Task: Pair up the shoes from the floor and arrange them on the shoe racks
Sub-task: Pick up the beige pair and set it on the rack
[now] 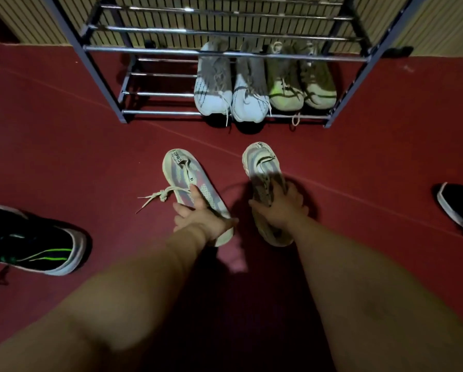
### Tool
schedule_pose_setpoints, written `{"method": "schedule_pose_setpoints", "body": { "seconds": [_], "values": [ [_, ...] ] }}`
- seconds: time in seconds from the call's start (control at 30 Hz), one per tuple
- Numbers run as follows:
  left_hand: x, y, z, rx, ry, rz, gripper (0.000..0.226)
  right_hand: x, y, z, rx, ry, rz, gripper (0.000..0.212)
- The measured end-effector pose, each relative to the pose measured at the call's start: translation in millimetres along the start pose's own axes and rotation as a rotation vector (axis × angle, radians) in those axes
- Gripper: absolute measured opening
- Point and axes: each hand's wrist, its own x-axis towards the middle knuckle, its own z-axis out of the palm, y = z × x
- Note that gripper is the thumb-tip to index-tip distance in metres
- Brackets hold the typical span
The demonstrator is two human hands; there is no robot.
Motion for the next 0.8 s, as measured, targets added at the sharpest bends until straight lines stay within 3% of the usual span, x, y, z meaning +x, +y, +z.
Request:
{"method": "schedule_pose_setpoints", "body": {
  "seconds": [0.1,0.23,0.4,0.5,0.6,0.8],
  "values": [
    [1.5,7.8,18.3,0.037,0.068,-0.034,0.13,-3.4,6.3,3.7,-0.085,-0.057,-0.062,0.115],
    [4.9,-3.7,25.3,0.145,0.137,0.039,0.125,0.2,8.7,8.2,-0.087,-0.012,-0.122,0.095],
    [11.8,-38.6,-8.0,0.289,0.146,0.207,0.099,-0.9,-8.2,9.3,0.08,0.034,-0.259,0.094],
    [15.7,-48.9,-18.7,0.317,0.115,0.181,0.102,-1.9,-19.9,20.3,0.173,0.059,-0.197,0.095],
    [26.1,-47.6,-18.2,0.315,0.109,0.209,0.119,-1.1,-14.3,32.2,0.04,-0.022,-0.126,0.109],
    [30.0,-58.3,-18.8,0.194,0.2,0.297,0.111,-0.5,1.0,18.5,-0.046,0.006,-0.08,0.108]
  ]
}}
